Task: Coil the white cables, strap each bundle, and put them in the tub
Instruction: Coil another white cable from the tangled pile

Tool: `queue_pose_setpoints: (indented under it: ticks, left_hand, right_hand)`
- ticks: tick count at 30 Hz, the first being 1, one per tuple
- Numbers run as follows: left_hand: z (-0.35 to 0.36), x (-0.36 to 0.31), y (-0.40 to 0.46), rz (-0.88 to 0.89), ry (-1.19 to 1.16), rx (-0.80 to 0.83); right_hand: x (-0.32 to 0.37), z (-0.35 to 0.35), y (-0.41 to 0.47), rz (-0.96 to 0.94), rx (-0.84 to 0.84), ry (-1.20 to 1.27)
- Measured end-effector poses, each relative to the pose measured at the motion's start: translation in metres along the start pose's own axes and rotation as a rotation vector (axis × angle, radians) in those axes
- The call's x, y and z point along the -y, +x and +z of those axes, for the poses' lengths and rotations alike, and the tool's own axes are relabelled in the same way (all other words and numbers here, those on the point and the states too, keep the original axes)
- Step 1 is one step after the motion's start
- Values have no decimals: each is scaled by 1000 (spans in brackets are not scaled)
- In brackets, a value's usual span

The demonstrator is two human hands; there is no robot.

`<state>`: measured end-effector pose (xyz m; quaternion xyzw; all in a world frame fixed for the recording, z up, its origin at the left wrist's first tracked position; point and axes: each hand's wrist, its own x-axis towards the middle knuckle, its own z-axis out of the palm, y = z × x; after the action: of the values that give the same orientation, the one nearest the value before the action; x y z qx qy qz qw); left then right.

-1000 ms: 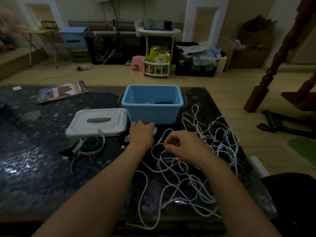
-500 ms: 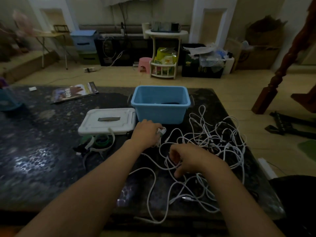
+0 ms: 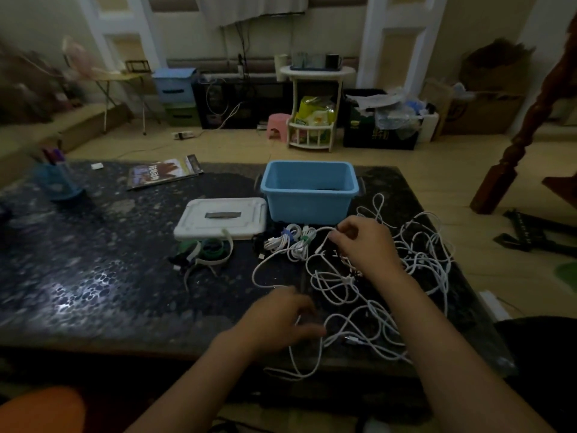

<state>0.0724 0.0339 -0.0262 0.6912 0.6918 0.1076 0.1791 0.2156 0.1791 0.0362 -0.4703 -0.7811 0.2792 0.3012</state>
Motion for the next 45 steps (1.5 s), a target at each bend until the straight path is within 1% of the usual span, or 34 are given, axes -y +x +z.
queue_pose_setpoints:
  ticks: [1,3,6,8,10,13,16,18,20,22,24,26,29,32,34,36,38,42,43,45]
  left_hand:
    - [7,-2,0,-9,52,27]
    - [19,-3,1,-31,78,-2]
    - [29,-4,4,-22,45,-17]
    - [29,-5,8,-33,54,25]
    - [25,-5,11,-57,68,43]
    - [15,0,14,-143,7,12]
    - [-1,10,17,-247,-128,-131]
    - [-17,16,17,-314,-254,-241]
    - [-38,19,15,-361,-500,-341]
    - [-61,17,11,-355,-744,-449]
    - [-81,15,7,-295,-855,-551]
    - [-95,14,3,-211,-903,-636]
    - [-108,18,-1,-140,-861,-769]
    - [-116,26,-3,-114,-830,-877]
    - [-121,32,-6,-146,-860,-947]
    - [-127,40,-10,-184,-969,-1023]
    - [-132,45,-13,-203,-1069,-1064]
    - [-131,47,-13,-257,-1153,-1048]
    - [-130,48,-12,-283,-1160,-1023]
    - [-127,50,-9,-353,-1130,-932]
  right_hand:
    - [3,0,-1,16,-16,78]
    - [9,-2,-3,50,-23,202]
    - [13,-5,-5,54,-52,240]
    - [10,-7,-6,59,-89,212]
    - [7,-11,-6,69,-111,122]
    - [2,-13,-5,92,-36,-43]
    - [-1,-8,-6,84,106,-181]
    - [-1,-5,-7,74,158,-240]
    - [1,-4,-7,58,151,-222]
    - [6,-2,-7,28,139,-148]
    - [12,2,-9,16,168,-44]
    - [16,5,-11,-5,226,6]
    - [17,8,-12,-50,333,-97]
    - [16,5,-10,-77,414,-152]
    - [14,1,-9,-85,455,-242]
    - [12,-6,-7,-98,431,-395]
    - [11,-15,-5,-109,353,-470]
    - [12,-23,-2,-148,265,-550]
    - [12,-23,-2,-141,240,-497]
    - [13,-21,-2,-109,182,-259]
